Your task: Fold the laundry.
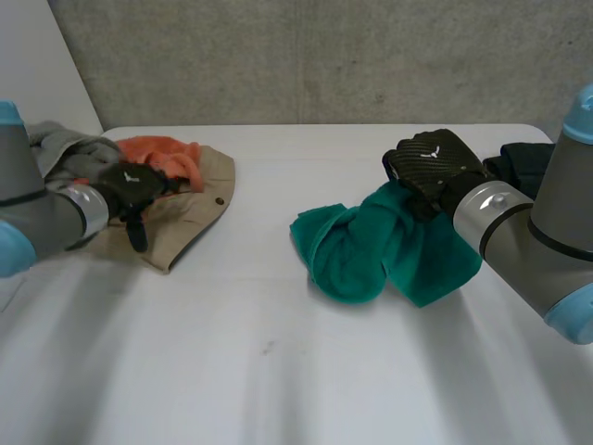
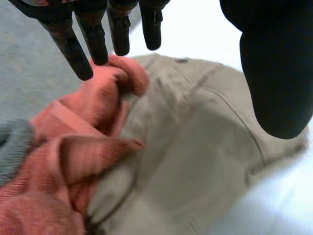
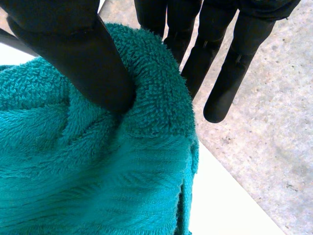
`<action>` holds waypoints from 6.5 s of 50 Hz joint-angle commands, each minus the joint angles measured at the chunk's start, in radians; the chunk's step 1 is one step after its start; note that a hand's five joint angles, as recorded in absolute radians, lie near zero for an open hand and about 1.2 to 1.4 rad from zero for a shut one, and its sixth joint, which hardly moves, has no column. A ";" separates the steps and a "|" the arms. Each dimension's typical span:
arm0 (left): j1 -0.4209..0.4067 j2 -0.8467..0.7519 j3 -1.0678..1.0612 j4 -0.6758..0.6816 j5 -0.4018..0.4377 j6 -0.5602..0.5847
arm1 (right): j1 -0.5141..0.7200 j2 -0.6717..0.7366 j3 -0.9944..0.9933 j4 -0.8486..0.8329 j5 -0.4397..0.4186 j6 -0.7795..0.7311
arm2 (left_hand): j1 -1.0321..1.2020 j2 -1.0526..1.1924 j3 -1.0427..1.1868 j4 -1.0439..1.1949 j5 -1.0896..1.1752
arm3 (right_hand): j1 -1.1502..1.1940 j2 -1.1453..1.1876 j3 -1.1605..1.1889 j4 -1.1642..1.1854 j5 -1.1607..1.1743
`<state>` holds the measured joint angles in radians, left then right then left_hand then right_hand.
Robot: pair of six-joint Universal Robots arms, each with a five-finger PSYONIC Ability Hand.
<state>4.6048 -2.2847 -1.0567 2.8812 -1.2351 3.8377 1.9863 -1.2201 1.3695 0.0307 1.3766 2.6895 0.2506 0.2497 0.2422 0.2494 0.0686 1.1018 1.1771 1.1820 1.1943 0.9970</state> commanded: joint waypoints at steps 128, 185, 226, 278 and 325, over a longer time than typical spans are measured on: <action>-0.371 0.304 -0.250 0.112 -0.271 -0.530 | -0.147 -0.076 0.045 0.245 -0.011 0.300 | 0.095 0.096 0.103 0.096 0.102 | -0.763 -0.839 -0.843 -0.856 -0.833; -0.466 -0.119 0.188 0.132 -0.055 -0.498 | -0.143 -0.144 0.004 0.061 -0.090 0.191 | 1.146 1.147 1.154 1.147 1.153 | 0.294 0.219 0.214 0.202 0.225; -0.451 0.123 -0.201 0.162 -0.540 -0.613 | -0.119 0.166 0.075 -0.175 0.002 -0.085 | 1.000 1.001 1.008 1.001 1.007 | 0.294 0.219 0.214 0.202 0.225; -0.406 -0.331 0.443 -0.269 -0.018 0.246 | -0.152 0.122 0.168 -0.173 -0.050 -0.163 | 0.397 0.398 0.406 0.398 0.405 | 0.294 0.219 0.214 0.202 0.225; -0.307 0.533 -0.420 -0.369 -0.277 0.079 | -0.399 -0.237 0.200 0.621 -0.214 -0.781 | 1.146 1.147 1.154 1.147 1.153 | 0.294 0.219 0.214 0.202 0.225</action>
<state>4.3100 -1.9185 -1.2444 2.5647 -1.5674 3.9348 1.6450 -1.3869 1.4923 0.4191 1.2445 2.1742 1.1456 1.1933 1.1873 1.1937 0.9748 1.1325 1.1778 1.1901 1.1977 1.0191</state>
